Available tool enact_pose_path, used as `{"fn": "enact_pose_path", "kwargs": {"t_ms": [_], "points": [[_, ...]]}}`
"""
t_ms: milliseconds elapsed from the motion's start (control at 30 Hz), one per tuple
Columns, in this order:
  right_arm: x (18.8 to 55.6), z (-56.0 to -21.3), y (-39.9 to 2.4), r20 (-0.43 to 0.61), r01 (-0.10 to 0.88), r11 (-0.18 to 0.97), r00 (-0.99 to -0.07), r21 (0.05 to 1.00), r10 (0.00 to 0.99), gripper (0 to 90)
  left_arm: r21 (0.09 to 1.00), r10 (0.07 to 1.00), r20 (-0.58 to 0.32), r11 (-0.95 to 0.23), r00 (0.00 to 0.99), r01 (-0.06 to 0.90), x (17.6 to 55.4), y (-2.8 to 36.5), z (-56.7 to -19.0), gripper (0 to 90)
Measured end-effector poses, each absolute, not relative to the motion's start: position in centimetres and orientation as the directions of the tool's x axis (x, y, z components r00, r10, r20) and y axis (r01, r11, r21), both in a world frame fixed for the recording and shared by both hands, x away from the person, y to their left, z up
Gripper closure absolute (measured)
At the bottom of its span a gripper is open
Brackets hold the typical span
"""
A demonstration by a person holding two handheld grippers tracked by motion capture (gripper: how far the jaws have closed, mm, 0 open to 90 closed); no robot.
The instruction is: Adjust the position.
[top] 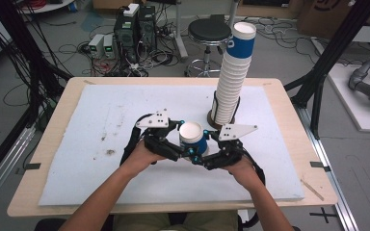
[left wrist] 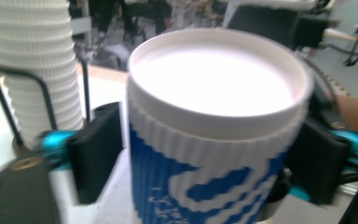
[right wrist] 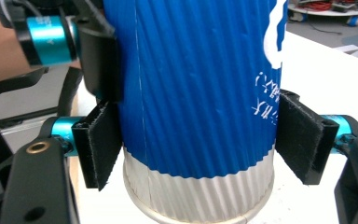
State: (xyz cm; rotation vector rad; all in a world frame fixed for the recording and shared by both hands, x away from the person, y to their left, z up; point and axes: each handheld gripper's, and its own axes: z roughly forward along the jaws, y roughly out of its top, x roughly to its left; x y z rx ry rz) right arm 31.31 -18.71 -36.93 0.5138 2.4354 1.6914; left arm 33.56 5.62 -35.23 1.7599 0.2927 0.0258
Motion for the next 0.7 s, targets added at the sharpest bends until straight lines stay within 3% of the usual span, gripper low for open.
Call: {"fn": "enact_pose_path", "kwargs": {"t_ms": [433,700], "points": [[31.7,-36.3,-19.1,0.054,0.186,0.376,-0.94,0.908,0.336,24.3,0.958,0.192,-0.08,-0.257,0.978,0.128,33.8,7.5,-33.0,15.1],[32.5,-34.8,-18.6,-0.015,0.148,0.511,-0.953,0.847,0.301,24.4,0.934,0.165,-0.062,-0.338,0.984,0.116,33.9,7.0,-32.3,15.1]]}}
